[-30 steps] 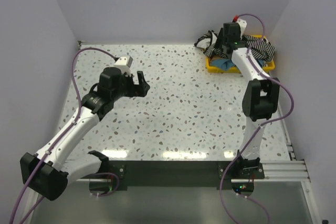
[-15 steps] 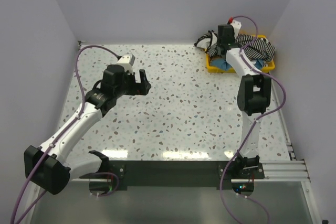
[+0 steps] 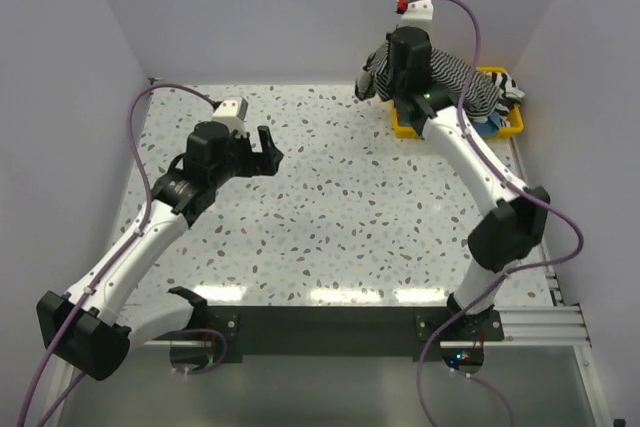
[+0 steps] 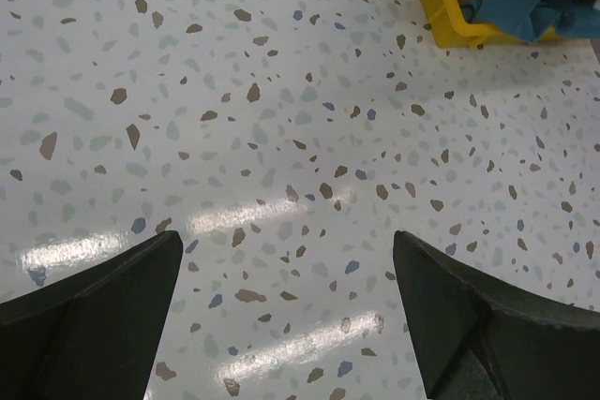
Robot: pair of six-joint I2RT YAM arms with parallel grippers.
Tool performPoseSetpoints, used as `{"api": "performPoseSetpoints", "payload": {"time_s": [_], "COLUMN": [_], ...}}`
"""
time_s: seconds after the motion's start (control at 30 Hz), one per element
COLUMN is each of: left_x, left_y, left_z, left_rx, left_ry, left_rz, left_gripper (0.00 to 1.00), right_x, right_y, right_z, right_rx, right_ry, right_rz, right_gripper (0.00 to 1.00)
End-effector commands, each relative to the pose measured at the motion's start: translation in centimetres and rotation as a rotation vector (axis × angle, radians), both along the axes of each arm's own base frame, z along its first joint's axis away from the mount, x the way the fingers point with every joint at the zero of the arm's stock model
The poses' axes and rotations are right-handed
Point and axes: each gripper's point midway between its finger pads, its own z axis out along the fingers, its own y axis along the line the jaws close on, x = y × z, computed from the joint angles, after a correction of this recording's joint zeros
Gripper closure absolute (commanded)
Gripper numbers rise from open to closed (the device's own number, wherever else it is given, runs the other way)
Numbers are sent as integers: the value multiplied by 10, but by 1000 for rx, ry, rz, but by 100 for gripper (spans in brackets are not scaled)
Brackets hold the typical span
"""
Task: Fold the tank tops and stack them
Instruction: Grab the tank top from the pile, then move the tank top to the center of the board, then flatten the tank top out
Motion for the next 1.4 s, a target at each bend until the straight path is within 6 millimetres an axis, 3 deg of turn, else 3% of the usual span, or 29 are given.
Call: {"api": "performPoseSetpoints", "payload": {"time_s": [0.0,0.03,0.07,0.13,0.17,0.3,0.33,0.4,0.43,0.47,0.5,0.53,0.57,0.6,0.67,0.73,0.77,0.8,0.83,0.87,0.9,0.93,0.97,1.0,1.03,1.07,1.13,1.27,1.37], "left_x": [1,-1,-2,-5,-6,-6,-6,-3,-1,0,2,3,5,5,5,2,1,-1,-7,-10,-14,-21,-25,-29,-37,-39,-47,-49,-43], "left_y": [8,10,12,16,19,24,24,23,21,19,17,16,13,11,7,6,3,3,2,3,3,5,5,4,6,3,3,2,-1], "left_z": [52,55,60,69,74,83,81,75,70,67,60,53,45,41,24,6,0,-8,-25,-34,-43,-62,-65,-72,-91,-92,-111,-134,-140], "left_rx": [-55,-61,-64,-77,-80,-94,-98,-94,-99,-102,-100,-103,-104,-105,-104,-103,-112,-120,-115,-115,-115,-119,-132,-154,-153,-176,-186,-184,-198], "left_ry": [-128,-135,-148,-171,-182,-204,-198,-179,-164,-156,-137,-120,-101,-89,-42,2,15,34,73,95,120,169,172,190,226,225,272,316,319], "left_rz": [49,55,64,79,90,123,130,134,134,130,130,129,124,120,114,112,101,105,99,100,105,118,118,129,135,122,130,149,155], "left_gripper": [0,0,0,0,0,0,0,0,0,0,0,0,0,0,0,1,3,4,5,8,10,13,16,18,21,24,27,30,30], "right_x": [-64,-76,-103,-128,-151,-173,-170,-150,-141,-132,-116,-103,-94,-83,-71,-80,-91,-96,-115,-131,-145,-171,-190,-206,-232,-248,-285,-328,-344], "right_y": [17,23,34,46,55,85,90,105,106,107,112,103,104,103,87,78,78,84,89,91,97,121,129,136,158,164,181,192,201], "right_z": [102,110,134,141,156,150,144,114,98,84,54,38,30,-13,-38,-51,-76,-77,-65,-88,-93,-92,-116,-129,-139,-161,-182,-227,-241], "right_rx": [-22,-18,10,35,96,212,215,183,160,155,121,117,173,143,183,167,154,175,193,164,152,149,119,102,82,67,25,-58,-90], "right_ry": [-224,-241,-292,-305,-340,-304,-285,-216,-178,-148,-71,-28,0,126,209,250,299,283,254,302,312,315,362,397,424,468,512,612,637], "right_rz": [58,80,132,197,256,400,406,387,351,321,294,256,254,233,183,155,173,205,235,248,269,346,375,396,459,468,499,504,513], "right_gripper": [100,100,100,100,100,100,92,76,55,46,39,32,28,26,27,28,28,28,28,28,29,32,32,34,39,42,48,57,58]}}
